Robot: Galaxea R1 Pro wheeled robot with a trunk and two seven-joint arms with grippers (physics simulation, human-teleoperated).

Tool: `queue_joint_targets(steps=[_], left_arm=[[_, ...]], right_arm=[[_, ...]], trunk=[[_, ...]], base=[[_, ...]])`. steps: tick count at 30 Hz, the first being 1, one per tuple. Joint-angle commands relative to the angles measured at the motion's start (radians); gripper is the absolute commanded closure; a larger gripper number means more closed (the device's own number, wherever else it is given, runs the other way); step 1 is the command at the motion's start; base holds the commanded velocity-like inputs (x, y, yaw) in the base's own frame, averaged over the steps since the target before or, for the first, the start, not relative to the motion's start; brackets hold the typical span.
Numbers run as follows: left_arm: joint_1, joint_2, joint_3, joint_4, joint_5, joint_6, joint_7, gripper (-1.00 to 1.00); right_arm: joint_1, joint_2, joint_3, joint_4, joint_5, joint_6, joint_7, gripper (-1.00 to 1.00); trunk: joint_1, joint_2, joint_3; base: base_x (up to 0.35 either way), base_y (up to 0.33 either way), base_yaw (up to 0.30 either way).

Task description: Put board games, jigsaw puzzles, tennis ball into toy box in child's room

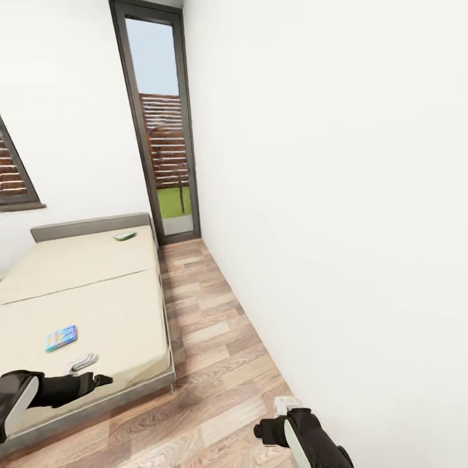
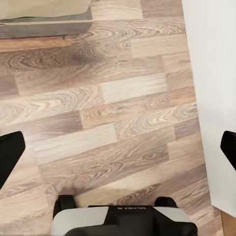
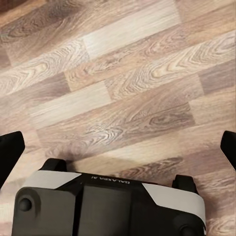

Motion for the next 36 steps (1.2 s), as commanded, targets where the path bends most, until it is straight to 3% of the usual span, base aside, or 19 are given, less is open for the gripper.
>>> queue_joint_targets(steps=[1,21,36], left_arm=[[-0.001,0.004,0.002,-0.006,0.000,0.014,-0.006,-1.00],[-0.002,0.029,0.001,-0.033,0.000,0.053,-0.154,-1.00],[-0.002,0.041,0.001,-0.037,0.002,0.052,-0.173,-1.00]], right_arm=[[-0.001,0.000,0.000,-0.012,-0.001,0.010,0.001,-1.00],[-0.004,0.000,0.055,-0.077,-0.001,0.080,0.002,-1.00],[-0.006,0.000,0.059,-0.078,-0.002,0.096,0.002,-1.00]], trunk=[[0.001,-0.002,-0.003],[0.001,-0.002,-0.022],[0.001,-0.002,-0.041]], base=[[0.000,0.000,0.254],[0.000,0.000,0.251],[0.000,0.000,0.189]])
